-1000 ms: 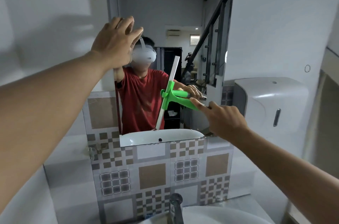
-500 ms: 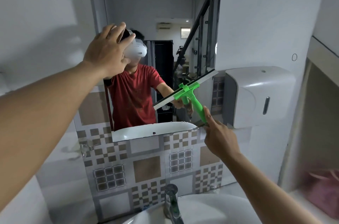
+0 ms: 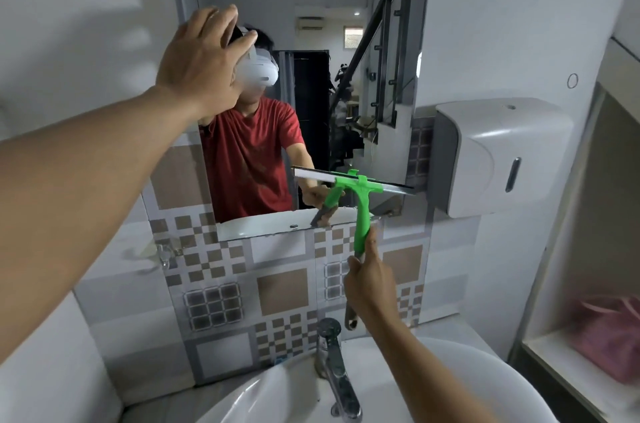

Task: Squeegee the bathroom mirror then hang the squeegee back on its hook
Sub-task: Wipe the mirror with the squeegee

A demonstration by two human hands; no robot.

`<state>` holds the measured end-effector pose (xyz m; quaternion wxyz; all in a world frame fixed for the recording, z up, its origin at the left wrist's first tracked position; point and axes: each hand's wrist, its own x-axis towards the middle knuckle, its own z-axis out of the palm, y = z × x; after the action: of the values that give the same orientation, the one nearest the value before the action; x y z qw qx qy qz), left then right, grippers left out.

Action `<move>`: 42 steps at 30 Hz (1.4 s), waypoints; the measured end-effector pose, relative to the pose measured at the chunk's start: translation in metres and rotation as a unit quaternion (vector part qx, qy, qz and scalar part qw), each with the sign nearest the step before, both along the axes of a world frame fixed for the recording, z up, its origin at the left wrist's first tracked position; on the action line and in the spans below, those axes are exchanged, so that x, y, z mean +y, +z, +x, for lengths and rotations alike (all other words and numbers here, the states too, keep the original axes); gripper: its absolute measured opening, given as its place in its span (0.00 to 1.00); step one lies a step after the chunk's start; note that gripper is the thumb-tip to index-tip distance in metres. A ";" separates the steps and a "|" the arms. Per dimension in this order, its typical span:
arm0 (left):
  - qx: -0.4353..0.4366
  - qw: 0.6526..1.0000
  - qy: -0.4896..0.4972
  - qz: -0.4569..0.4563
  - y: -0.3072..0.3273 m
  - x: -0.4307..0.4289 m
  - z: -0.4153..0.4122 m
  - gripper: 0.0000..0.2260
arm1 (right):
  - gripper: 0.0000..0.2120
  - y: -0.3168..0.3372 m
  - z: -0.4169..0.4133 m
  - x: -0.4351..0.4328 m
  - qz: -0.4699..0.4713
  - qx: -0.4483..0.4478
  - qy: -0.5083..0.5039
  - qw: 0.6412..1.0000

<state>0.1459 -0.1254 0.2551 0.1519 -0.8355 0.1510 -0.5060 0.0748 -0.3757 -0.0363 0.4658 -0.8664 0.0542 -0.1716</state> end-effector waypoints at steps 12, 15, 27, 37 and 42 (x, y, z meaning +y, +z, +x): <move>0.017 1.000 0.007 -0.014 -0.018 0.005 0.004 0.32 | 0.36 -0.009 -0.015 0.107 0.214 -0.005 0.066 0.975; 0.019 1.000 0.013 -0.014 -0.017 0.007 0.005 0.33 | 0.37 -0.017 -0.019 0.132 0.239 -0.015 0.089 0.967; 0.015 1.000 0.015 -0.014 -0.017 0.008 0.004 0.32 | 0.38 -0.046 -0.031 0.148 0.006 -0.008 0.114 0.993; -0.006 0.999 0.019 -0.033 -0.025 0.002 -0.003 0.28 | 0.40 -0.051 -0.036 0.092 -0.165 0.021 0.107 0.980; 0.014 0.999 -0.017 -0.031 -0.056 0.004 -0.004 0.24 | 0.39 -0.046 -0.041 0.086 -0.179 0.032 0.106 0.977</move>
<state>0.1418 -0.1212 0.1992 0.1156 -0.8441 0.1516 -0.5012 0.0338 -0.2897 -0.0821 0.3164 -0.9418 -0.0548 -0.1000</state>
